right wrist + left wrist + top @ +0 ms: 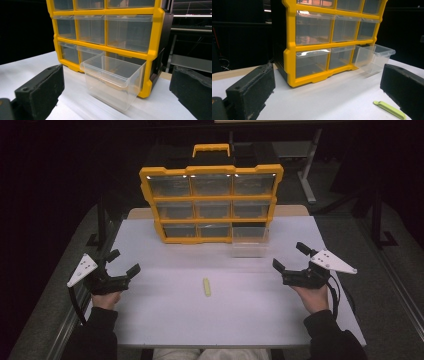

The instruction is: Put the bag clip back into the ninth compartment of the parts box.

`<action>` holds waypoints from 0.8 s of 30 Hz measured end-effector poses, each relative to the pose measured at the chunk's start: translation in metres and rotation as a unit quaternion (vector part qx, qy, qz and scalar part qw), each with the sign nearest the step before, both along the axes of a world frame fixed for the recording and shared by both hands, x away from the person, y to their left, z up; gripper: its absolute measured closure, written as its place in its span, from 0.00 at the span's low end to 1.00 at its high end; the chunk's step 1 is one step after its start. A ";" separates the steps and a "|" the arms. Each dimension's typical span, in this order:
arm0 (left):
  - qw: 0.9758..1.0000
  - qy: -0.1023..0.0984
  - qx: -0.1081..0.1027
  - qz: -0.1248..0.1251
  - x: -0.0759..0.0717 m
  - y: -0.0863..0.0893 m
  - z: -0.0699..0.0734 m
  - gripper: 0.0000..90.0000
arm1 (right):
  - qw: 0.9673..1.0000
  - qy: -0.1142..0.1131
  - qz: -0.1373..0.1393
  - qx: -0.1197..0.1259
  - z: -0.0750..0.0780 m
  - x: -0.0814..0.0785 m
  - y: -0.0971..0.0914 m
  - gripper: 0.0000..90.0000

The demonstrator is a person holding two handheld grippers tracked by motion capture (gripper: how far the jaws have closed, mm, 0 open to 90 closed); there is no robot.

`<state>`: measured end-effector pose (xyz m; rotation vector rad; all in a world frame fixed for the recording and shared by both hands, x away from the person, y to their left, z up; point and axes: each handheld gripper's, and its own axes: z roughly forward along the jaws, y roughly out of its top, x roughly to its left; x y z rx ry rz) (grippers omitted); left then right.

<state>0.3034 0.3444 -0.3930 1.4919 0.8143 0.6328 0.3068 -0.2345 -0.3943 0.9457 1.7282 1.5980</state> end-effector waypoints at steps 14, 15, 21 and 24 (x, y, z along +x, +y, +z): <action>1.000 0.002 -0.001 -0.002 -0.003 0.000 -0.001 0.00 | 1.000 0.003 0.015 0.002 0.002 -0.004 0.001 0.00; 1.000 0.002 -0.001 -0.003 -0.003 0.000 -0.001 0.00 | 1.000 0.003 0.015 0.001 0.002 -0.004 0.001 0.00; 1.000 0.003 0.005 -0.003 -0.003 -0.002 -0.003 0.00 | 1.000 0.024 0.018 -0.003 0.002 -0.001 0.005 0.00; 1.000 0.001 0.007 -0.002 -0.003 -0.002 -0.003 0.00 | 0.999 0.032 0.021 -0.006 0.003 0.000 0.007 0.00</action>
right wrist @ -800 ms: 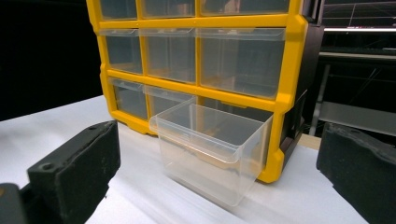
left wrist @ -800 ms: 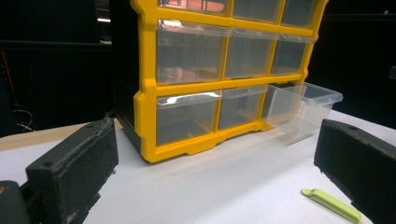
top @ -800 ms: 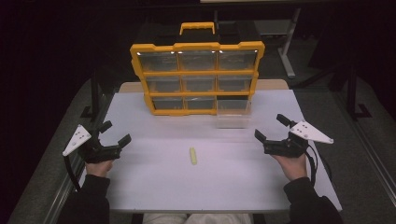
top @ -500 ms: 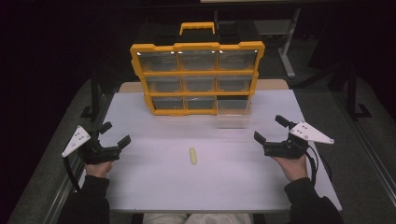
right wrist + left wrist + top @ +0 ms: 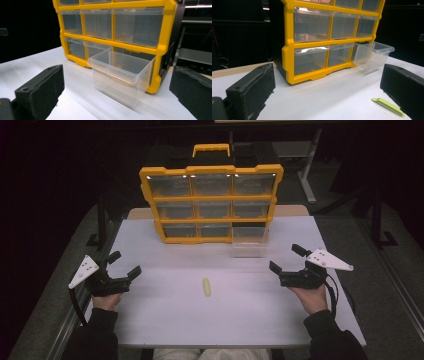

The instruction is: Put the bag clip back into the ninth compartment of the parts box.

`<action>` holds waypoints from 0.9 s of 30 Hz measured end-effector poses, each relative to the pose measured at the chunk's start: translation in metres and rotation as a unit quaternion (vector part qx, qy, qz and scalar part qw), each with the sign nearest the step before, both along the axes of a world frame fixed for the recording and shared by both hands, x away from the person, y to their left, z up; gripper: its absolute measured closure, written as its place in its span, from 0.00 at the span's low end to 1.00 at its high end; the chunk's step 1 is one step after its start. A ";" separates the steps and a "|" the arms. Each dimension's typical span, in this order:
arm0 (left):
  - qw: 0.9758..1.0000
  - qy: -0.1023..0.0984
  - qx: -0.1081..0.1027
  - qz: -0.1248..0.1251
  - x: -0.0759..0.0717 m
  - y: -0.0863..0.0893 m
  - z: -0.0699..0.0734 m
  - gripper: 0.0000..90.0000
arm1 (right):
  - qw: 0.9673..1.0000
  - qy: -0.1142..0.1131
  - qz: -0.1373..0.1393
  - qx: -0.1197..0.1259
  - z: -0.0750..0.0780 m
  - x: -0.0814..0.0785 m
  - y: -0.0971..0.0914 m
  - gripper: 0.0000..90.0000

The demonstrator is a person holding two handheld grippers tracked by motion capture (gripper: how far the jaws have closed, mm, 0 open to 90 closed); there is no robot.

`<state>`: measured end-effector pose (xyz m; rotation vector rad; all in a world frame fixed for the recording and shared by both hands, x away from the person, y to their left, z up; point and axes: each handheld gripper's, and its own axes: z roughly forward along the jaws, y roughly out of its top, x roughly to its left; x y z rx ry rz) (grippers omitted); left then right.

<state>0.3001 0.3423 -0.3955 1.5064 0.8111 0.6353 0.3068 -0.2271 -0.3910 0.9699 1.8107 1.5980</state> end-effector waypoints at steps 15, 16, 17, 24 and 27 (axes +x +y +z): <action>1.000 0.003 0.005 0.006 0.000 -0.001 -0.002 0.00 | 0.998 0.033 0.039 -0.044 0.011 -0.001 0.025 0.00; 1.000 0.003 0.006 0.006 0.000 -0.002 -0.002 0.00 | 0.998 0.034 0.041 -0.045 0.011 -0.001 0.026 0.00; 1.000 0.003 0.008 0.005 0.000 -0.002 -0.002 0.00 | 0.997 0.036 0.043 -0.046 0.012 -0.001 0.027 0.00; 1.000 0.003 0.009 0.004 0.000 -0.003 -0.002 0.00 | 0.996 0.052 0.056 -0.055 0.013 0.003 0.034 0.00; 1.000 0.003 0.008 0.004 0.000 -0.003 -0.002 0.00 | 0.995 0.056 0.062 -0.060 0.013 0.005 0.038 0.00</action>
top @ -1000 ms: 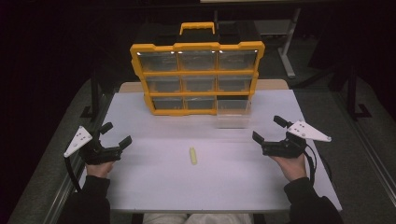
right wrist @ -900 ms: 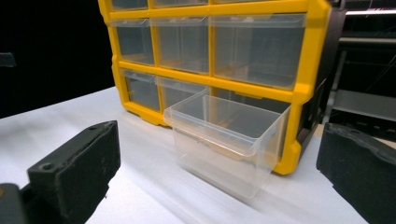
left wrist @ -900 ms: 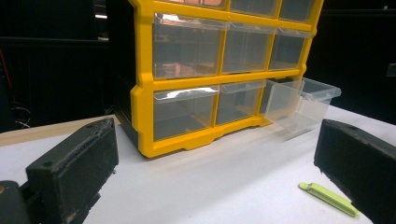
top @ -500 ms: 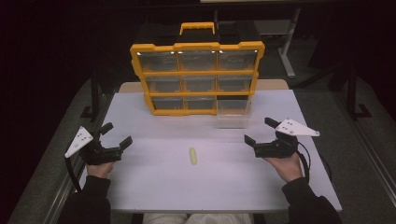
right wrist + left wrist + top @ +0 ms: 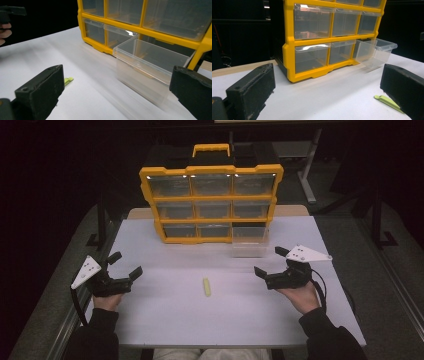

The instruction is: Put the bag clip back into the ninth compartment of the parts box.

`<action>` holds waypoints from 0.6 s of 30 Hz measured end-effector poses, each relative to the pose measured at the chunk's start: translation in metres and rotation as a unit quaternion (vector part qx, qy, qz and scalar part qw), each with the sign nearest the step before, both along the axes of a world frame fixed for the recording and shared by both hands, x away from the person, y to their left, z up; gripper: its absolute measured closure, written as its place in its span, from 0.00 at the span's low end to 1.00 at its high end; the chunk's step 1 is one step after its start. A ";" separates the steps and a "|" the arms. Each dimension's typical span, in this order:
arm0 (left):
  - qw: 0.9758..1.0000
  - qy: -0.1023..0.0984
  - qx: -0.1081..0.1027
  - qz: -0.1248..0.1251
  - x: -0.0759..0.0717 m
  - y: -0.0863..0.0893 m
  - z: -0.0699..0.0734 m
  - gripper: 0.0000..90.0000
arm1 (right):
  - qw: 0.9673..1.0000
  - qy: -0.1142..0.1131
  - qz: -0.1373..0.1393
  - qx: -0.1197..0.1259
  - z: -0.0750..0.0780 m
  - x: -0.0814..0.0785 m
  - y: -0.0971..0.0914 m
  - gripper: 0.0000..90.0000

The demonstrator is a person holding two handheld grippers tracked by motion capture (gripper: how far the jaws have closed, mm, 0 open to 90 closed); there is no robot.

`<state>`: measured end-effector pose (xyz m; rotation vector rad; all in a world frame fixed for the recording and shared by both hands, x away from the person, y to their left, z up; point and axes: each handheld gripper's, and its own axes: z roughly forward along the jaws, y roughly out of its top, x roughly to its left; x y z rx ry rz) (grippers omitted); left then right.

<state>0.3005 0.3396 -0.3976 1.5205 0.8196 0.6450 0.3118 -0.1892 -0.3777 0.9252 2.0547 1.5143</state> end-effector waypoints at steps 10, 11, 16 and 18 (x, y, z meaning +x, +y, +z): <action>1.000 0.000 0.002 -0.003 0.000 0.000 0.000 0.00 | 0.999 0.024 0.033 -0.025 0.010 0.004 0.014 0.00; 1.000 0.000 0.002 -0.003 0.000 0.000 0.000 0.00 | 0.999 0.024 0.033 -0.025 0.010 0.004 0.014 0.00; 1.000 0.000 0.003 -0.003 0.000 0.000 0.000 0.00 | 0.998 0.028 0.042 -0.029 0.012 0.007 0.020 0.00; 1.000 0.000 0.003 -0.003 0.000 -0.001 0.000 0.00 | 0.998 0.031 0.045 -0.031 0.012 0.007 0.022 0.00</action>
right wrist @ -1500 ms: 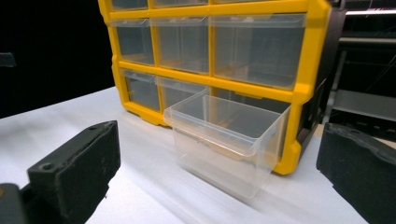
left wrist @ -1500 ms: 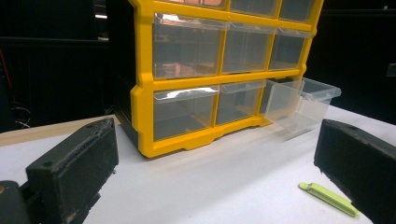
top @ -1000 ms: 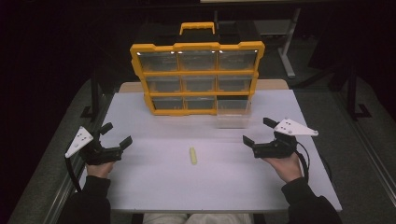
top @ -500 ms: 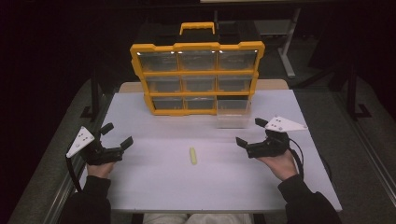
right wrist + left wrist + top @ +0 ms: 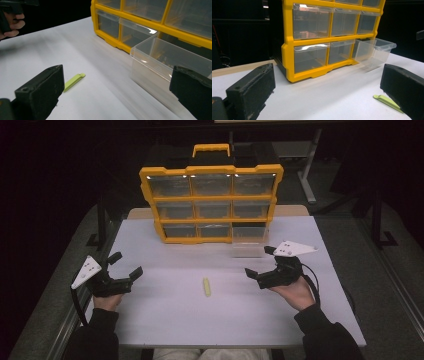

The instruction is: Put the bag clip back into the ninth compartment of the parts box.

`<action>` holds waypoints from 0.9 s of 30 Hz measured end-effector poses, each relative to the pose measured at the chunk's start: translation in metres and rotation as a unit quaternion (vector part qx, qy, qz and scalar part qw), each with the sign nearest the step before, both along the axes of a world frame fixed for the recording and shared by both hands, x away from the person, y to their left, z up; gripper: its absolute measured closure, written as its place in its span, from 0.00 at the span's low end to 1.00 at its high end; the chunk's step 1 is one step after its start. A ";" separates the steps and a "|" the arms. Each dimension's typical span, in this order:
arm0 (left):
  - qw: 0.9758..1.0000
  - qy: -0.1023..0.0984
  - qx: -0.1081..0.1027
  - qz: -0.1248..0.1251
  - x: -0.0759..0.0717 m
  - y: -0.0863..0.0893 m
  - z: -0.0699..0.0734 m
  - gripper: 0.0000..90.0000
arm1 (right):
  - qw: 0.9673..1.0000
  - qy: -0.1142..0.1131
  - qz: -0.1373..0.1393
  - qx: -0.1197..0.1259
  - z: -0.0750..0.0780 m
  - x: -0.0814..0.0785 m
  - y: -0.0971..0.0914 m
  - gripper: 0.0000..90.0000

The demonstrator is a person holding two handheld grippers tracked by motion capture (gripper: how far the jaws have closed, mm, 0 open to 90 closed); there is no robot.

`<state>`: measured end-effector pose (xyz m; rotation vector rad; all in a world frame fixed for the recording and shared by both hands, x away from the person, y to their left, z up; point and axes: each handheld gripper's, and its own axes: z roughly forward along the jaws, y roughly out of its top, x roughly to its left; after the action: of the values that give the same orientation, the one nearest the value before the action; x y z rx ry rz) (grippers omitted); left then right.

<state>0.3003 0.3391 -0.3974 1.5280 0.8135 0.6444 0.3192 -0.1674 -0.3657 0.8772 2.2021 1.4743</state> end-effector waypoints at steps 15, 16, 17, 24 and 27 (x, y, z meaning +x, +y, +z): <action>1.000 0.001 0.000 0.000 0.000 0.000 0.000 0.00 | 0.999 0.034 0.029 -0.027 -0.003 0.007 0.019 0.00; 1.000 0.001 0.000 0.001 0.000 0.000 0.000 0.00 | 0.998 0.037 0.031 -0.033 -0.004 0.008 0.021 0.00; 1.000 0.001 0.000 0.000 0.000 0.000 0.000 0.00 | 0.998 0.039 0.034 -0.039 -0.004 0.008 0.023 0.00; 1.000 0.001 -0.001 0.001 0.000 0.000 0.000 0.00 | 0.996 0.058 0.049 -0.055 -0.007 0.014 0.034 0.00; 1.000 0.001 -0.001 0.001 0.000 0.000 0.000 0.00 | 0.995 0.063 0.054 -0.059 -0.008 0.016 0.037 0.00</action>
<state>0.3002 0.3390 -0.3978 1.5262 0.8166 0.6439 0.3350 -0.1301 -0.3740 0.8458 2.4355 1.3531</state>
